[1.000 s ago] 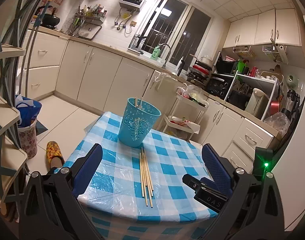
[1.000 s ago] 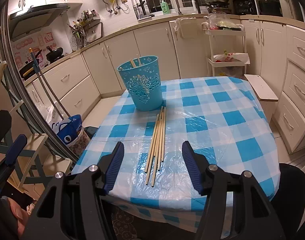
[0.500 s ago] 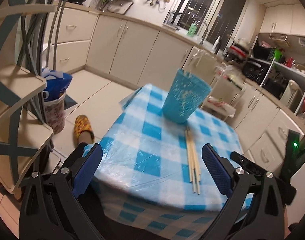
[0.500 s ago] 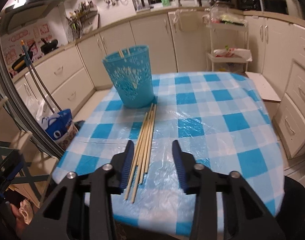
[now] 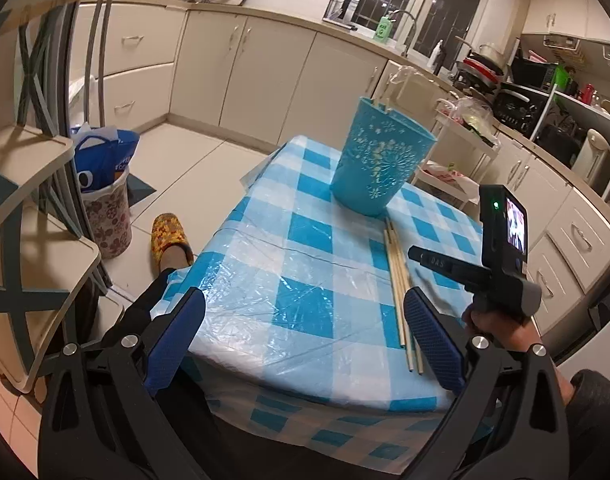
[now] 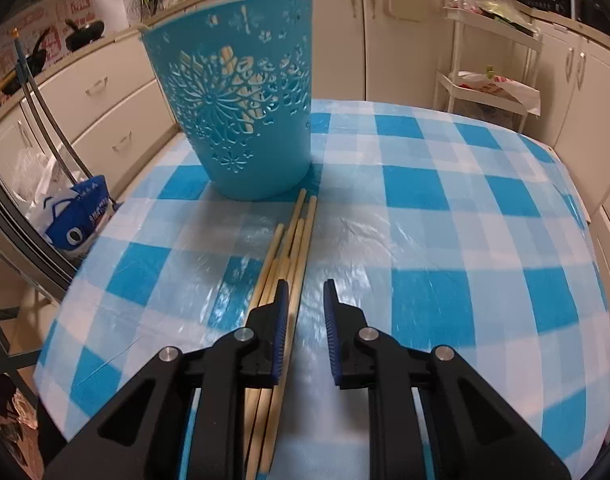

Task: Organize utensils
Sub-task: 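Lower the right gripper onto a lone chopstick and close on it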

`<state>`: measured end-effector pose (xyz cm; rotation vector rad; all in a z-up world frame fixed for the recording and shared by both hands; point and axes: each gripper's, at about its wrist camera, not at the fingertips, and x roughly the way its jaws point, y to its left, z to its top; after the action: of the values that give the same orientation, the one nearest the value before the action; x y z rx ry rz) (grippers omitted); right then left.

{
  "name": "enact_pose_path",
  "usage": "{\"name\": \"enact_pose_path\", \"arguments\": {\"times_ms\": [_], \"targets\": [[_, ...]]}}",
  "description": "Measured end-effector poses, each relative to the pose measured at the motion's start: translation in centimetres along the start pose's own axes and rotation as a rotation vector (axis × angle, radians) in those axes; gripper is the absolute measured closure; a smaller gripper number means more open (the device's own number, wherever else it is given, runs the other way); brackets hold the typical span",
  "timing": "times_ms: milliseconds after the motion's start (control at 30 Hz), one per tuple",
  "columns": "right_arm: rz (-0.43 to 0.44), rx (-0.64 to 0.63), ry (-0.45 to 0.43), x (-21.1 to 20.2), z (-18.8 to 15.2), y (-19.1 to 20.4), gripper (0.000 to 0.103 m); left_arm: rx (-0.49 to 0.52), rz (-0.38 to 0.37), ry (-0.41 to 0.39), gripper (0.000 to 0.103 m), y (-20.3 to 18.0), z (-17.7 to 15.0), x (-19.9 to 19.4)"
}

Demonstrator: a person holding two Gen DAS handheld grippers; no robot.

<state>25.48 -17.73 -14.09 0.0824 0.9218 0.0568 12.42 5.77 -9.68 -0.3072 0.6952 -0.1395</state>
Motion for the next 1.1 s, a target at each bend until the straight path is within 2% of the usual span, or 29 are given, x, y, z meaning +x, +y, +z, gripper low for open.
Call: {"name": "enact_pose_path", "arguments": {"times_ms": [100, 267, 367, 433, 600, 733, 867, 967, 1100], "targets": [[-0.014, -0.024, 0.026, 1.3, 0.4, 0.0, 0.088, -0.005, 0.006, 0.014, 0.008, 0.1, 0.0, 0.7], [-0.009, -0.066, 0.019, 1.7, 0.7, 0.4, 0.088, 0.001, 0.011, 0.037, 0.008, 0.0, -0.3, 1.6], [-0.036, -0.107, 0.01, 1.7, 0.6, 1.0, 0.088, 0.005, 0.012, 0.048, 0.008, -0.3, -0.5, 2.0], [-0.022, -0.103, 0.034, 2.1, 0.5, 0.7, 0.09, 0.01, 0.014, 0.051, 0.008, -0.5, -0.4, 2.1], [-0.031, -0.107, 0.043, 1.3, 0.0, -0.2, 0.094, 0.035, 0.011, 0.046, 0.008, -1.1, -0.2, 2.3], [-0.012, -0.082, 0.055, -0.3, -1.7, -1.6, 0.097, 0.064, 0.003, 0.039, 0.008, -2.0, 0.7, 3.0], [0.013, -0.017, 0.053, -2.0, -3.6, -3.3, 0.097, 0.153, -0.006, 0.057, 0.008, -4.6, 1.9, 5.5], [0.037, 0.033, 0.045, -2.7, -4.6, -4.4, 0.097, 0.225, -0.022, 0.112, 0.008, -7.1, 2.8, 9.2], [0.079, 0.08, 0.035, -3.0, -4.9, -5.2, 0.097, 0.258, -0.005, 0.176, 0.008, -9.1, 3.2, 13.5]]}}
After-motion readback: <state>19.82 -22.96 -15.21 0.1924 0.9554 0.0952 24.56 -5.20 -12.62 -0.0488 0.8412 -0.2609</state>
